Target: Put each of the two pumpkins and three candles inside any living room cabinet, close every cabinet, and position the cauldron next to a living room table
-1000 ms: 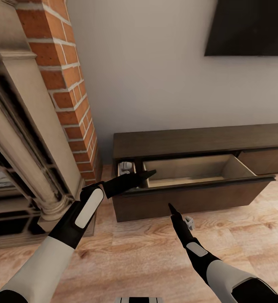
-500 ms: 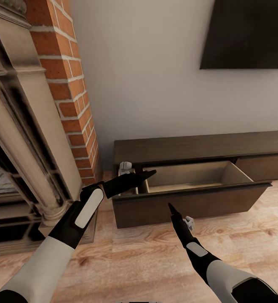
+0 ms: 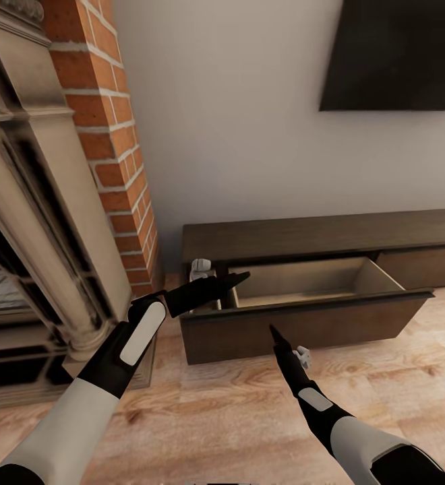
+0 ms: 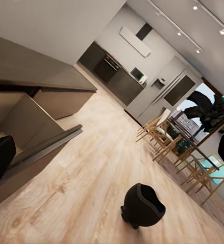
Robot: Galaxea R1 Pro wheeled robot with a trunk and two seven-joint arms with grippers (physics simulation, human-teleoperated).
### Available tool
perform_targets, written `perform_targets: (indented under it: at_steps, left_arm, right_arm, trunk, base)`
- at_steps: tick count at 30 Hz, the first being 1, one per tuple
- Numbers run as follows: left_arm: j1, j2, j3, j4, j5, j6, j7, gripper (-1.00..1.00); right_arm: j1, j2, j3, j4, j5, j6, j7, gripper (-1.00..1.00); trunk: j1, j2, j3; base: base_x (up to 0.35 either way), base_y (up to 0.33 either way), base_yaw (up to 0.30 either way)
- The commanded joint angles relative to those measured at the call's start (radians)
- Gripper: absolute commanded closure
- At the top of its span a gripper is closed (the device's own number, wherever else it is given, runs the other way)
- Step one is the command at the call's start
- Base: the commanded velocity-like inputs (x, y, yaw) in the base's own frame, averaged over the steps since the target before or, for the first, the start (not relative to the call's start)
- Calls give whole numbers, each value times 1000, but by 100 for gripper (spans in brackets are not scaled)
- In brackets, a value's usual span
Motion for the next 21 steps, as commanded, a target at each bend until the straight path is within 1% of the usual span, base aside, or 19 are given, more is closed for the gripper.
perform_targets:
  at_steps: [1, 13, 18, 19, 20, 21]
  left_arm:
    - [-1, 0, 0, 0, 8, 8, 1, -100]
    - [0, 0, 0, 0, 8, 7, 1, -100]
    - [-1, 3, 1, 0, 8, 6, 1, -100]
    - [-1, 7, 2, 0, 8, 6, 1, -100]
    - [0, 15, 5, -1, 8, 6, 1, -100]
    - [0, 17, 6, -1, 8, 6, 0, -100]
  right_arm:
    - [-1, 0, 8, 1, -6, -7, 2, -100]
    - [-1, 0, 9, 2, -6, -7, 2, -100]
    - [-1, 0, 10, 3, -6, -7, 2, -100]
    - [-1, 0, 10, 3, -6, -7, 2, -100]
    - [-1, 0, 10, 3, -6, -7, 2, -100]
    - [-1, 0, 10, 3, -6, -7, 2, -100]
  trunk:
    - [0, 0, 0]
    - [0, 0, 14]
    - [0, 0, 20]
    - [0, 0, 20]
    - [-1, 0, 25]
    - [-1, 0, 29]
  base:
    - [-211, 0, 0]
    - [-270, 0, 0]
    - [-86, 0, 0]
    - [-31, 0, 0]
    - [-16, 0, 0]
    - [-13, 0, 0]
